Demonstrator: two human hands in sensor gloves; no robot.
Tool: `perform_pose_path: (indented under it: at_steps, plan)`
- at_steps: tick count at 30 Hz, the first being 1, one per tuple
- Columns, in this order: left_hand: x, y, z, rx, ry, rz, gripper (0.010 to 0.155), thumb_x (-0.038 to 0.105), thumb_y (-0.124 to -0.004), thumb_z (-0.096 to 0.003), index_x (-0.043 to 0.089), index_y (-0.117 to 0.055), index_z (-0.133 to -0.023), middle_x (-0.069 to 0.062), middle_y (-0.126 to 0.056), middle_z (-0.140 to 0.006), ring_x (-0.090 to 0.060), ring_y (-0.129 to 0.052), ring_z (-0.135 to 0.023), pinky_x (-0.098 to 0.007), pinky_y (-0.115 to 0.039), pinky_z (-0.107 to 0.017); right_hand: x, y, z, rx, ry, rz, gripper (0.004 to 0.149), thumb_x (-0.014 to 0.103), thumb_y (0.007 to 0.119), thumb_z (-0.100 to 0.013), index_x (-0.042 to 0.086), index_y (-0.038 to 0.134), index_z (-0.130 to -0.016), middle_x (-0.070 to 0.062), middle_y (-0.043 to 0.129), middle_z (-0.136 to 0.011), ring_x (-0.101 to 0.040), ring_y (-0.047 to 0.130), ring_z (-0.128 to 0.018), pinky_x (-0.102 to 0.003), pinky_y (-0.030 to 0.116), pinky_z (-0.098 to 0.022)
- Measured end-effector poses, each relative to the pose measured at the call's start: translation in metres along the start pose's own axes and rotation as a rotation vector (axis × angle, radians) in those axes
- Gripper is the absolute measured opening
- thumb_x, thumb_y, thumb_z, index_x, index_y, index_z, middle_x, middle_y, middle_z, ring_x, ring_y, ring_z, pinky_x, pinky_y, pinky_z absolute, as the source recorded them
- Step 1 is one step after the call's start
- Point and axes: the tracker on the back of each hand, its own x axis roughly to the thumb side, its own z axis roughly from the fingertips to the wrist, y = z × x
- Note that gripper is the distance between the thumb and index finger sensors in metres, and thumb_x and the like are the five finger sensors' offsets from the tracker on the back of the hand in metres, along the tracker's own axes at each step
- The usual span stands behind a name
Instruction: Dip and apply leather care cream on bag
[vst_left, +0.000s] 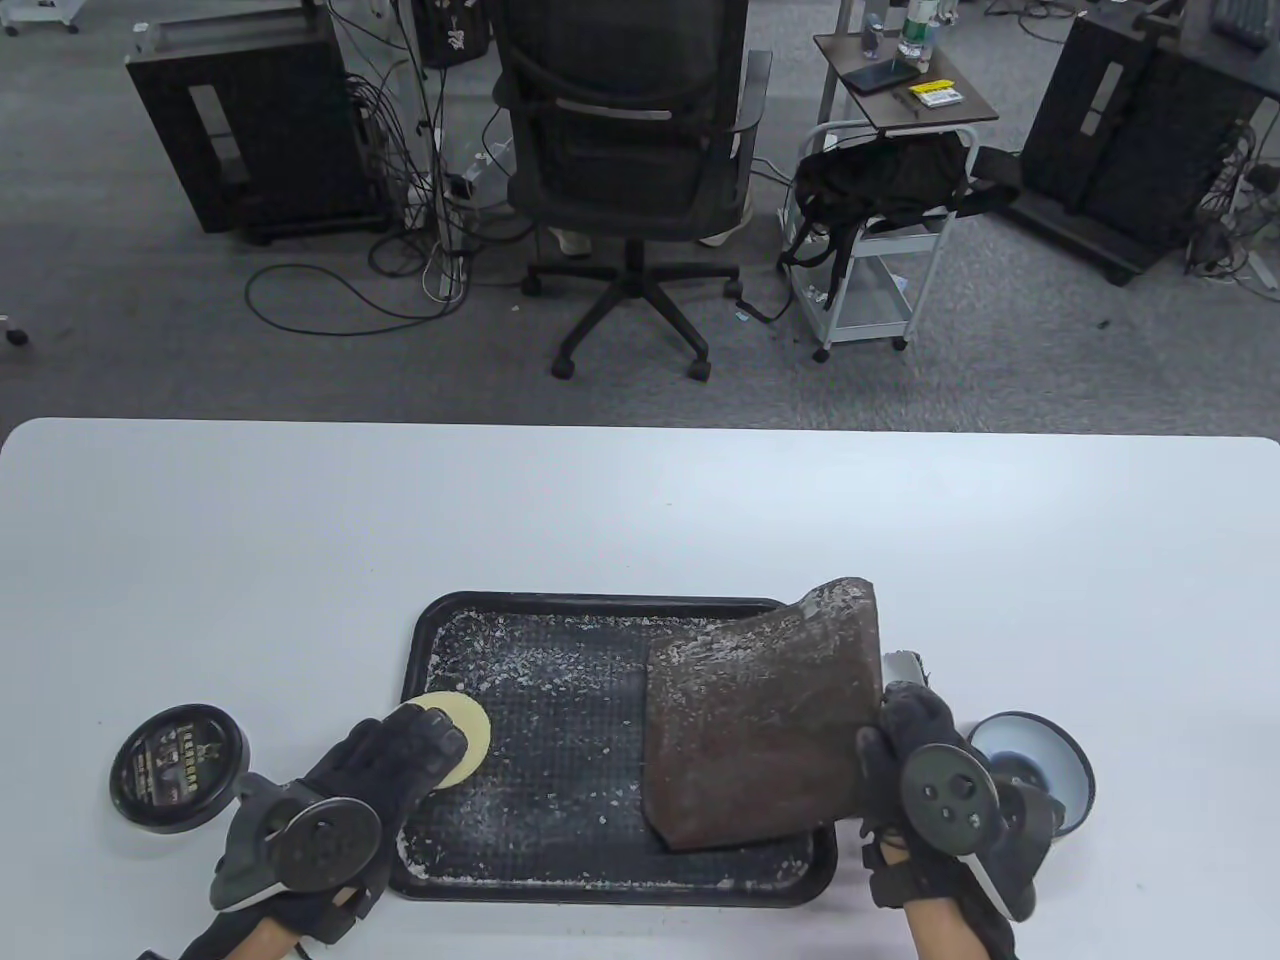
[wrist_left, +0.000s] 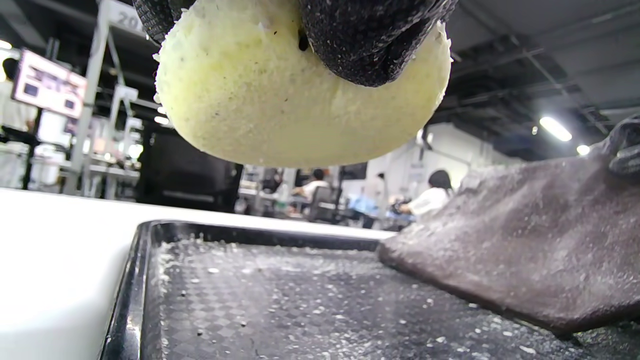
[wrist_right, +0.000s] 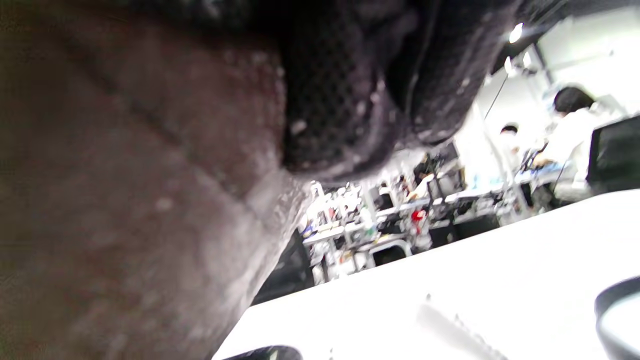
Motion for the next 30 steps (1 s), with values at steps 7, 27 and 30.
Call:
perform_pose_path:
  at_steps: [7, 27, 30]
  plan:
    - [-0.001, 0.0, 0.0, -0.004, 0.005, -0.005, 0.052, 0.028, -0.082, -0.0375, 0.04, -0.077, -0.088, 0.011, -0.08, -0.097, -0.018, -0.082, -0.092, -0.04, -0.075, -0.066, -0.003, -0.024, 0.002, -0.139, -0.03, 0.144, 0.036, 0.03, 0.093, -0.031, 0.008, 0.094, -0.058, -0.007, 0.092, -0.081, -0.015, 0.109, -0.038, -0.041, 0.093, -0.049]
    - [0.003, -0.003, -0.003, -0.001, -0.015, -0.013, 0.052, 0.028, -0.082, -0.0376, 0.04, -0.078, -0.088, 0.011, -0.081, -0.097, -0.019, -0.084, -0.091, -0.04, -0.076, -0.066, 0.083, -0.044, 0.029, -0.421, -0.231, 0.204, 0.036, 0.032, 0.091, -0.033, 0.011, 0.092, -0.063, -0.005, 0.089, -0.084, -0.013, 0.106, -0.044, -0.041, 0.09, -0.054]
    - [0.007, -0.003, -0.003, 0.004, -0.034, -0.024, 0.052, 0.028, -0.082, -0.0375, 0.04, -0.078, -0.088, 0.011, -0.081, -0.097, -0.019, -0.084, -0.091, -0.04, -0.076, -0.065, 0.101, -0.041, 0.027, -0.416, -0.257, 0.201, 0.036, 0.033, 0.091, -0.034, 0.011, 0.093, -0.063, -0.005, 0.089, -0.084, -0.013, 0.106, -0.044, -0.041, 0.09, -0.053]
